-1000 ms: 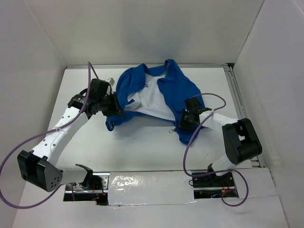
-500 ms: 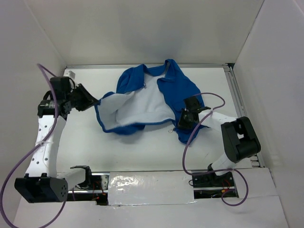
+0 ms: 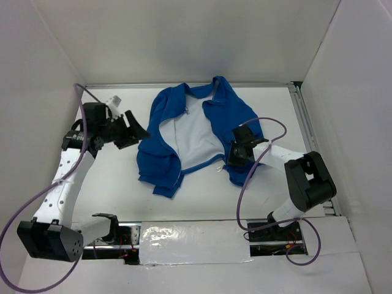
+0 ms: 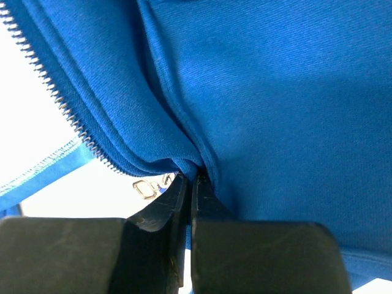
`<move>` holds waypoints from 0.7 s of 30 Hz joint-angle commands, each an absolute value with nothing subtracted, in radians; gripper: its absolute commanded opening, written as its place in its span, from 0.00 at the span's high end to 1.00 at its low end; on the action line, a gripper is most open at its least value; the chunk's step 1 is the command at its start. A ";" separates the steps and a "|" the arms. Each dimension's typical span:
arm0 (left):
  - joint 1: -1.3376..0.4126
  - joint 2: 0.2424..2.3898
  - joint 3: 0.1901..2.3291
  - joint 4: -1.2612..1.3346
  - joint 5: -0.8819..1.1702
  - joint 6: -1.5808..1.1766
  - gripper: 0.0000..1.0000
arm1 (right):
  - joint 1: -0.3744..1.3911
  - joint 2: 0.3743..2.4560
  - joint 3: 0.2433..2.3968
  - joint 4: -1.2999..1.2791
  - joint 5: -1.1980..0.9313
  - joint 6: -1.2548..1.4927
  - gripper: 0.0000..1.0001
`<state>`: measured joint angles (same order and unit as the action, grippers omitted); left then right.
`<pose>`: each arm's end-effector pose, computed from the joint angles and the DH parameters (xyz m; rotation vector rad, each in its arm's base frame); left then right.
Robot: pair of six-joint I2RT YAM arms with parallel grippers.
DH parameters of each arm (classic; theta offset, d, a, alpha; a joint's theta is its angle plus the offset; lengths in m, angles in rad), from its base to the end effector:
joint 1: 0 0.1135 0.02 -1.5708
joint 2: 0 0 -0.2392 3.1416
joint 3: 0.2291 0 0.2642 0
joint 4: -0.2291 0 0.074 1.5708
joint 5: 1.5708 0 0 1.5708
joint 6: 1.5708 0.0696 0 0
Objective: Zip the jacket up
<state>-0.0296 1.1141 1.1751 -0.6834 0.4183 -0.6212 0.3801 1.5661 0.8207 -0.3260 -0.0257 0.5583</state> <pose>0.2785 -0.0365 0.3235 -0.4193 2.2129 -0.8177 0.2941 0.1194 0.0962 0.2304 2.6773 0.3407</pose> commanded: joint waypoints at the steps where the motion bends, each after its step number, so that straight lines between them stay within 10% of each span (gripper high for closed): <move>1: -0.101 1.169 1.175 -0.695 0.373 -0.603 0.21 | 0.414 1.543 0.810 -0.385 0.014 0.532 1.00; 4: -0.225 1.233 1.129 -0.678 0.342 -0.595 0.01 | 0.425 1.558 0.821 -0.393 0.014 0.526 1.00; 21: -0.618 1.676 1.169 -0.903 -0.064 -0.801 0.17 | 0.457 1.612 0.819 -0.383 0.029 0.526 1.00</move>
